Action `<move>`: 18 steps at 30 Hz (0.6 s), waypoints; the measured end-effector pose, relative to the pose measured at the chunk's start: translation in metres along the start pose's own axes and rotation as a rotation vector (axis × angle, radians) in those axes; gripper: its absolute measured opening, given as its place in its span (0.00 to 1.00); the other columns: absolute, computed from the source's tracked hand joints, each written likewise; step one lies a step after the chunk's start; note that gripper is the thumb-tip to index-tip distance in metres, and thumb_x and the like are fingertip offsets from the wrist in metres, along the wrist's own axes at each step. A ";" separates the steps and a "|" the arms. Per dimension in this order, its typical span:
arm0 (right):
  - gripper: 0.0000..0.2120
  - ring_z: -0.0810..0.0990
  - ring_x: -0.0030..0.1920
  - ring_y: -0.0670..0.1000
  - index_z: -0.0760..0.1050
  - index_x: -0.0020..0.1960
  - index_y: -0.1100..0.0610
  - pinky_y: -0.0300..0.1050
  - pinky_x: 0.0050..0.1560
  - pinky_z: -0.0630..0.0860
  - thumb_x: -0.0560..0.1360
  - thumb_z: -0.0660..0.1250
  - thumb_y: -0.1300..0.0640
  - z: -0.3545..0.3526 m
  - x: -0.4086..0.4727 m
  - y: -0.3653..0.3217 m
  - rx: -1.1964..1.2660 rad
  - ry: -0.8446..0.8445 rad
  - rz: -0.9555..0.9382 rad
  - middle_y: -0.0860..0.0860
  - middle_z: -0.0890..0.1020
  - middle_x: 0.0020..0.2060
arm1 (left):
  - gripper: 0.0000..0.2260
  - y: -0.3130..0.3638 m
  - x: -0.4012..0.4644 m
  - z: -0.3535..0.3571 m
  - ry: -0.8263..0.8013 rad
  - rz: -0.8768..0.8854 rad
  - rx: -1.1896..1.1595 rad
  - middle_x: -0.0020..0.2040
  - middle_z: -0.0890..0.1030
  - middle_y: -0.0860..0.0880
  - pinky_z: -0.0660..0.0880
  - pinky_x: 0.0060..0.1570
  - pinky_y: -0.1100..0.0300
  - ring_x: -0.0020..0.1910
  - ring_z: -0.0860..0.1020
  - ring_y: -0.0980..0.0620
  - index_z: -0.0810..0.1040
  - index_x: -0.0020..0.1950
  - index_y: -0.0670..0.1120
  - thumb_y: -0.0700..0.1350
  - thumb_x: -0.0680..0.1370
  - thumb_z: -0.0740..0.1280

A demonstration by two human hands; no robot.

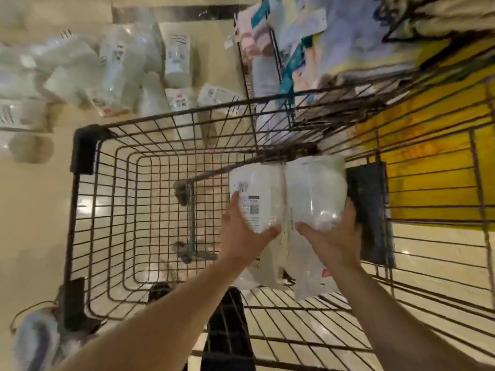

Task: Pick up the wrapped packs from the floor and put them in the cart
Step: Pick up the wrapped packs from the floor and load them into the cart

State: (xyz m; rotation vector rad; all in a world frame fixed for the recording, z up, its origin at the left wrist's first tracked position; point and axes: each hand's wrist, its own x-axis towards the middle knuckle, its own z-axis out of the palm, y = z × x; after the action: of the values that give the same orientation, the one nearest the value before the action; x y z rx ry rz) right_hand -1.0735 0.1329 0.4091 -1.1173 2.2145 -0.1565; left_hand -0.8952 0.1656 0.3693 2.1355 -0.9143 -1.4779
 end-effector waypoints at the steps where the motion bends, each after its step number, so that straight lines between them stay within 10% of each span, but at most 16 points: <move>1: 0.59 0.70 0.70 0.64 0.48 0.80 0.39 0.66 0.62 0.76 0.61 0.83 0.40 0.006 0.007 0.005 -0.028 0.012 0.013 0.57 0.68 0.72 | 0.58 -0.005 0.008 0.012 -0.012 -0.021 0.008 0.77 0.66 0.44 0.71 0.72 0.37 0.75 0.68 0.41 0.45 0.83 0.61 0.64 0.65 0.81; 18: 0.66 0.61 0.75 0.65 0.42 0.82 0.42 0.67 0.70 0.68 0.59 0.84 0.38 0.036 0.027 0.027 -0.126 -0.019 -0.042 0.58 0.63 0.77 | 0.67 -0.019 0.051 0.057 -0.172 -0.246 0.199 0.84 0.50 0.40 0.59 0.77 0.29 0.82 0.55 0.31 0.29 0.81 0.61 0.66 0.64 0.81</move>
State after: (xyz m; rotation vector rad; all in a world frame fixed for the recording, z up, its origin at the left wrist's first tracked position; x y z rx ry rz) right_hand -1.0819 0.1356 0.3571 -1.2287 2.2107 -0.0246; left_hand -0.9310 0.1469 0.3015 2.3623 -0.9180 -1.7805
